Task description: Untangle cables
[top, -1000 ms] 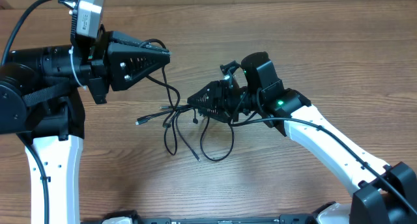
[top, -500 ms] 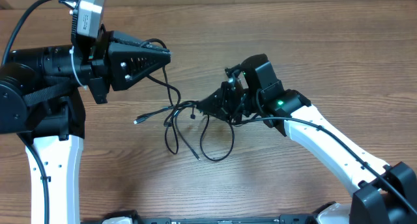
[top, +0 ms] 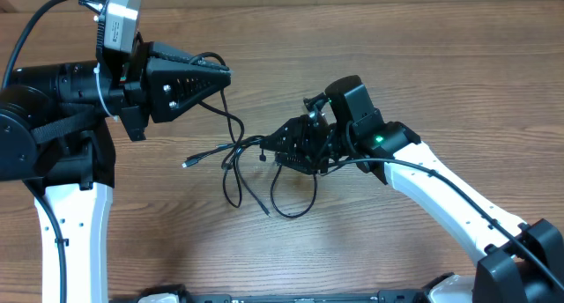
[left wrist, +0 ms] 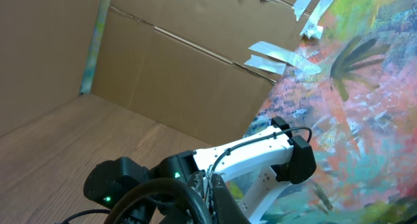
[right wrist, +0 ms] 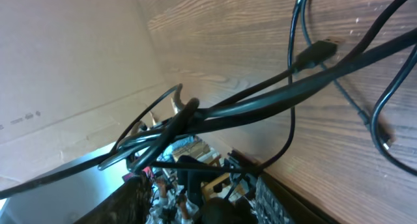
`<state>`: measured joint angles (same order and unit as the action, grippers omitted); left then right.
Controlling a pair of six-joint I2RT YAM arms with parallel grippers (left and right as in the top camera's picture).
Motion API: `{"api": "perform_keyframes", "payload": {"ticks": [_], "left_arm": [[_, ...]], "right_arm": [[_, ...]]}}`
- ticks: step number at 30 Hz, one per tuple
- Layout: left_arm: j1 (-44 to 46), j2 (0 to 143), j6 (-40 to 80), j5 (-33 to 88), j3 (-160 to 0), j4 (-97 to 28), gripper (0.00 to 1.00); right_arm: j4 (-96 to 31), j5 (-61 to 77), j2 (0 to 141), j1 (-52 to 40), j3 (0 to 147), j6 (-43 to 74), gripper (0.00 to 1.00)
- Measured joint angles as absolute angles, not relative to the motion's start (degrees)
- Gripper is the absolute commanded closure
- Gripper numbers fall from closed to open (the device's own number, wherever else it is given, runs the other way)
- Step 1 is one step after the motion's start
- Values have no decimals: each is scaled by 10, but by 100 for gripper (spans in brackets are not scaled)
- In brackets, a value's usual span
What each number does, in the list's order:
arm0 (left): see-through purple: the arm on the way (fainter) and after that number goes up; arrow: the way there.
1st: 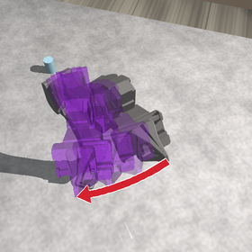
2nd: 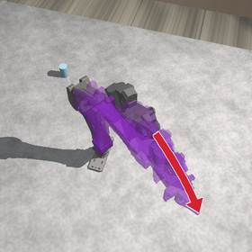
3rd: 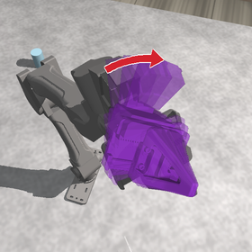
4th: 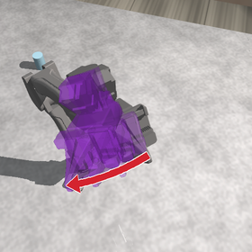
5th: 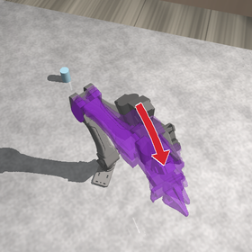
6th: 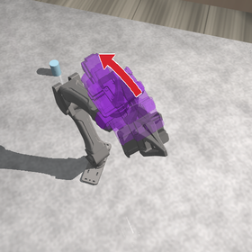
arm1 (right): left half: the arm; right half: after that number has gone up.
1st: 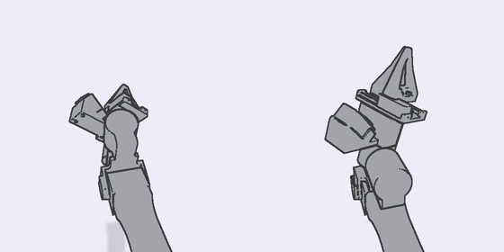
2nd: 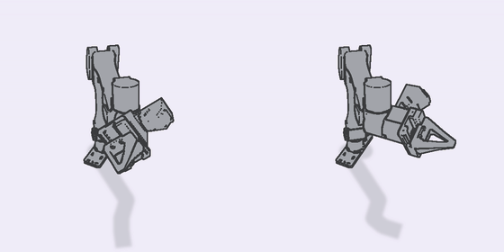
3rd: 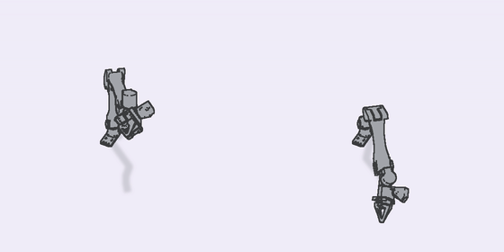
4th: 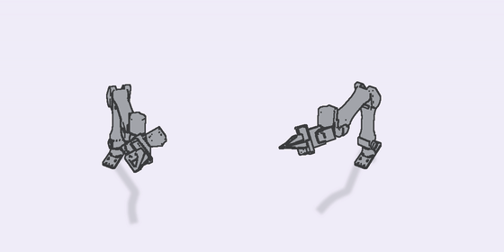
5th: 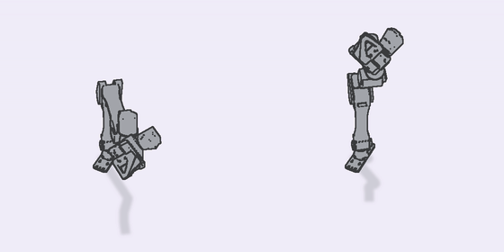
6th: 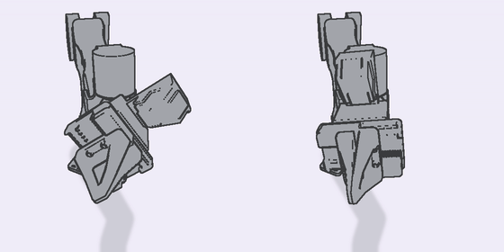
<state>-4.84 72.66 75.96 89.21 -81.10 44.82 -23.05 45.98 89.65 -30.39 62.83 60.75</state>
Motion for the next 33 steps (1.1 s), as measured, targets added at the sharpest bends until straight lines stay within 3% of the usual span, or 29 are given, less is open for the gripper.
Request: {"api": "perform_keyframes", "payload": {"ticks": [7, 9, 13, 18, 24, 33], "left_arm": [[-48, 727, 759, 892, -811, 448, 96], [-48, 727, 759, 892, -811, 448, 96], [-48, 727, 759, 892, -811, 448, 96], [-25, 727, 759, 889, -811, 448, 96], [4, 727, 759, 878, -811, 448, 96], [6, 727, 759, 874, -811, 448, 96]], "right_arm": [[-190, 472, 896, -304, 628, 631, 50], [-176, 474, 896, -304, 628, 636, 44], [-145, 476, 896, -304, 628, 645, 43], [-142, 462, 896, -304, 628, 658, 59], [-148, 451, 896, -304, 628, 665, 94], [-188, 428, 896, -304, 628, 666, 96]]}}
